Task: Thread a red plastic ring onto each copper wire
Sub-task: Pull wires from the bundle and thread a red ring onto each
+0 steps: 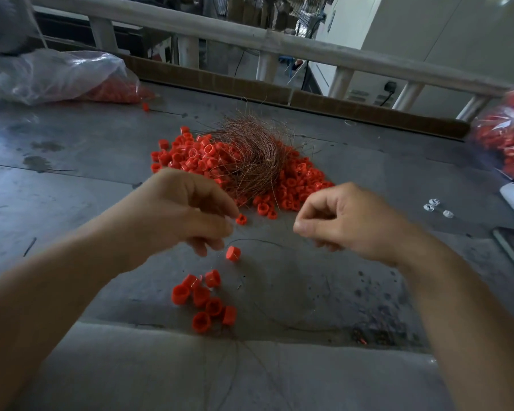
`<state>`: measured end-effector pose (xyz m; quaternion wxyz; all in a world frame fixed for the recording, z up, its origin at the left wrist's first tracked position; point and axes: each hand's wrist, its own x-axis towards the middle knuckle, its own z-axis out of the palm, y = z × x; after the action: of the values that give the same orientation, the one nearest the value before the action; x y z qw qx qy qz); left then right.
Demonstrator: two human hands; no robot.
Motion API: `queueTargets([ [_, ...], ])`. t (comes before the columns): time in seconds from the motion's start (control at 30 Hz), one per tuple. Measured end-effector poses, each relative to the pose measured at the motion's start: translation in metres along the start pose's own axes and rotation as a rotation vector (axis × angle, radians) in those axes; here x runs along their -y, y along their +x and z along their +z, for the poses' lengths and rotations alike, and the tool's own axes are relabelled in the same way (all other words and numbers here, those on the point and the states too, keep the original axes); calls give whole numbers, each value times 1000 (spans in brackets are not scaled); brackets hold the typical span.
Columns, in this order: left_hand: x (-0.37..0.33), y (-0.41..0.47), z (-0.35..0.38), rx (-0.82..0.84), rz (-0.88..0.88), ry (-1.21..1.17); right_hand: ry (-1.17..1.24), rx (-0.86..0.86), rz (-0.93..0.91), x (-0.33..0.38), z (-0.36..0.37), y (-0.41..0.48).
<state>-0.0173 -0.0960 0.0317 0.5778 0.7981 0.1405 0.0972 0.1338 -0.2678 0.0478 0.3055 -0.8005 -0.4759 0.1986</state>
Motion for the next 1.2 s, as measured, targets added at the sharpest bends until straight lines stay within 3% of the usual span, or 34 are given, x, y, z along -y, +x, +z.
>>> queueTargets([
  [0.1,7,2,5,50,-11,348,-165,145,37,-1,4,0],
  [0.4,5,2,6,136,12,402,-277,264,44,4,5,-3],
  [0.53,14,9,-2,-92,-44,394,-230,198,59,4,2,-4],
  [0.63,24,18,-11,-393,-25,526,-164,51,42,4,2,-2],
  [0.7,29,23,-15,-494,1,581,-118,-70,30,2,2,0],
  [0.93,44,35,-13,-400,98,739,-100,-387,24,-11,11,10],
  [1.03,44,37,-13,-407,125,743,-71,-344,5,-11,18,13],
  [1.2,40,36,-16,-441,91,697,-196,-127,-27,-11,29,16],
])
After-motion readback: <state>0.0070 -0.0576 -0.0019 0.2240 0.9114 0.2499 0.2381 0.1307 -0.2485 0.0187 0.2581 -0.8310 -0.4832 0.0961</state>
